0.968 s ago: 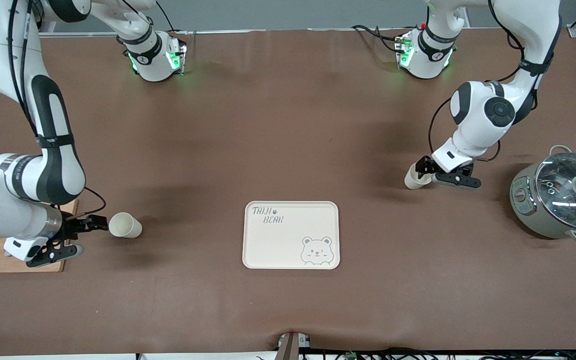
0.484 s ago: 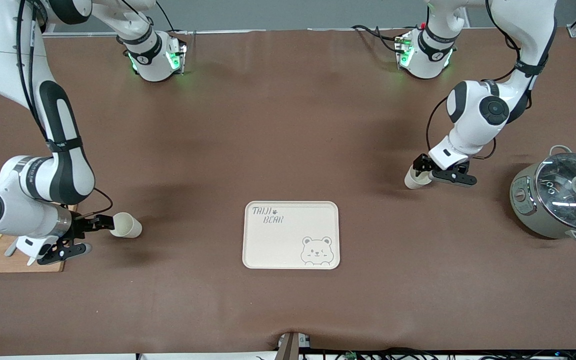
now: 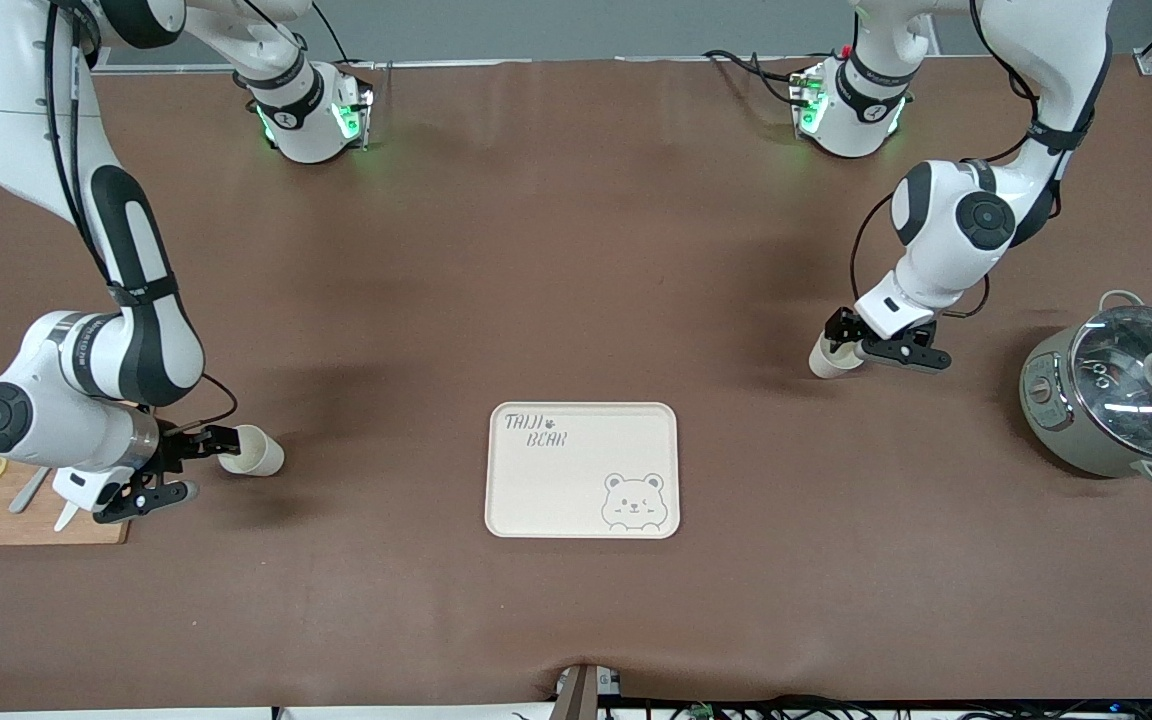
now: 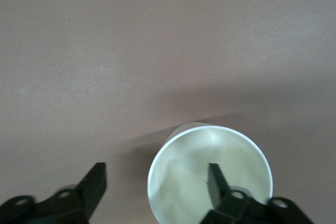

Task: Place white IKEA cup upright on tray with both arms
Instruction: 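Lower both grippers around the white paper cups and close them, then lift the cup with the left gripper and carry it toward the tray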

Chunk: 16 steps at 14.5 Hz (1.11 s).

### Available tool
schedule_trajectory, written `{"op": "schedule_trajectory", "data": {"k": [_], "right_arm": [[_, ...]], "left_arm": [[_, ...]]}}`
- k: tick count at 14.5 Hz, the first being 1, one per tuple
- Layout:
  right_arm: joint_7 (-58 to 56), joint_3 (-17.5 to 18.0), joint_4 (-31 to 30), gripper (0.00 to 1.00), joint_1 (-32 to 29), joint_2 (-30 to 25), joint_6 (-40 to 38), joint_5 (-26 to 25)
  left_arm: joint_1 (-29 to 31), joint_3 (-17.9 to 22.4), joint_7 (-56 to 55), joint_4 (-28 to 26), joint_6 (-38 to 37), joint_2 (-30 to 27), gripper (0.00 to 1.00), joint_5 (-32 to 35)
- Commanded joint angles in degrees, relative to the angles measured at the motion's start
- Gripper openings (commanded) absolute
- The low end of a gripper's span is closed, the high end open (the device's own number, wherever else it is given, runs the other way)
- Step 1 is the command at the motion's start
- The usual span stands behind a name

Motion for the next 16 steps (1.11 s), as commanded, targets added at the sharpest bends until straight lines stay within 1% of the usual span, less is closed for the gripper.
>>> {"op": "schedule_trajectory", "data": {"k": [1,5,7,9,11,12,13,15,16], "right_arm": [[-0.9,0.4,-0.9,1.00,0.0,-0.2,0.8,0.8],[-1.1,0.4,-0.9,1.00,0.2,0.5,1.0,0.9],[-1.1,0.4,-1.3,1.00,0.2,0.5,1.6,1.0],[-1.1,0.5,-2.7,1.00,0.3,0.5,3.7,1.0],[-1.1,0.7,-3.5,1.00,0.3,0.5,4.6,1.0],[-1.1,0.9,-3.5,1.00,0.2,0.5,4.6,1.0],[-1.1,0.9,-3.6,1.00,0.2,0.5,4.8,1.0],[-1.1,0.9,-4.5,1.00,0.2,0.5,6.2,1.0],[-1.1,0.9,-4.6,1.00,0.2,0.5,6.6,1.0]], "left_arm": [[0.0,-0.3,0.0,-0.6,0.7,-0.4,0.00,-1.1],[0.0,-0.4,-0.1,-0.4,0.8,-0.2,0.00,-1.1],[-0.2,-0.4,-0.6,0.3,0.8,0.8,0.00,-1.1],[-0.8,-0.9,-0.9,2.4,0.7,1.5,0.00,-1.1],[-1.0,-2.1,-4.4,5.6,-0.1,1.5,0.00,-1.1],[-1.0,-3.5,-7.2,8.3,-2.4,1.7,0.00,-1.1],[-1.2,-4.7,-10.7,11.9,-7.0,2.4,0.00,-1.0],[-2.1,-6.7,-17.7,20.7,-18.4,3.9,0.00,-0.3],[-3.2,-6.9,-20.9,24.6,-22.9,4.7,0.00,0.0]]}}
